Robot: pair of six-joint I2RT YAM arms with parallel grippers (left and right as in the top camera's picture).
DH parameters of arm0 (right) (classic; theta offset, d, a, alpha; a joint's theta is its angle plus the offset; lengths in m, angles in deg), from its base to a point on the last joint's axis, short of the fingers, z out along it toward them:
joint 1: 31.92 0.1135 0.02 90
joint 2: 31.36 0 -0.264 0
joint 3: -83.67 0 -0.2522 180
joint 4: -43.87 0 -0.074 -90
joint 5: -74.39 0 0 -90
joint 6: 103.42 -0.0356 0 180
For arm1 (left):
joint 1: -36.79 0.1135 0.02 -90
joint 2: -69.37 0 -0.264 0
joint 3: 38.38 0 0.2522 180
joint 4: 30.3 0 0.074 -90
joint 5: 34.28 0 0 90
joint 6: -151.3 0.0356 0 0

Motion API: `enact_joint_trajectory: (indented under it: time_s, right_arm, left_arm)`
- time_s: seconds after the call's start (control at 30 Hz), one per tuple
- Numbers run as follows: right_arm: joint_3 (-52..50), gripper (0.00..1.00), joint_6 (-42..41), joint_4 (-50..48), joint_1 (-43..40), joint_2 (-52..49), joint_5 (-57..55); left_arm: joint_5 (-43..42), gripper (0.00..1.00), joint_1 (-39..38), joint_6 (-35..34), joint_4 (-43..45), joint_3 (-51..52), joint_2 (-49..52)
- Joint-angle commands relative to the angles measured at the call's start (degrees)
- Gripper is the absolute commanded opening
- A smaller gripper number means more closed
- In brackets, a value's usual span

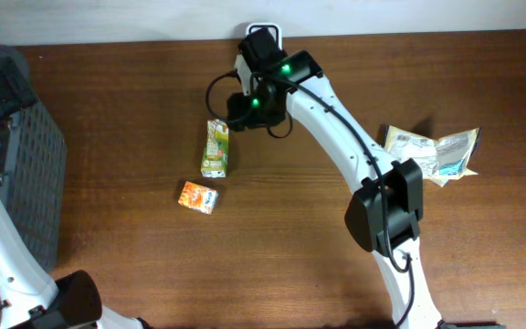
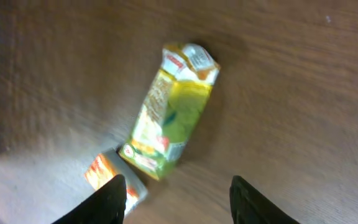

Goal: Scan the item barcode
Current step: 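Reach the right gripper to the green POKKA tea carton and grasp it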

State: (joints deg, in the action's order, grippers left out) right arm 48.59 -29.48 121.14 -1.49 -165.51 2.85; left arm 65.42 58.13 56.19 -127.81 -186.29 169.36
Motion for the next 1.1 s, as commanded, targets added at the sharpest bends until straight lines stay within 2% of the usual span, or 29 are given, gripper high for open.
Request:
enact_joint_trajectory:
  time_s: [0.0,0.3,0.5,0.83,0.9,1.0,1.07]
  right_arm:
    - [0.5,0.53,-1.7,-2.7,3.3,-3.0,-1.2]
    - [0.5,0.53,-2.8,-5.8,8.2,-9.7,-7.4]
    - [0.3,0.54,-2.9,-1.8,8.1,-12.0,-9.8]
    - [0.2,0.53,-2.9,-0.7,8.2,-14.3,-9.3]
    - [0.2,0.42,-2.9,-0.3,8.2,-14.3,-9.3]
    - [0.2,0.37,-2.9,-0.1,8.2,-14.3,-10.5]
    - [0.2,0.30,-2.9,0.2,8.2,-14.3,-10.6]
  left_arm:
    - [0.0,0.99,0.2,0.9,0.1,-0.5,0.2]
    - [0.0,0.99,0.2,0.9,0.1,-0.5,0.2]
    - [0.0,0.99,0.2,0.9,0.1,-0.5,0.2]
    - [0.0,0.99,0.2,0.9,0.1,-0.5,0.2]
    - [0.0,0.99,0.2,0.9,0.1,-0.5,0.2]
    - [0.0,0.99,0.2,0.9,0.1,-0.5,0.2]
    - [0.0,0.99,0.2,0.9,0.1,-0.5,0.2]
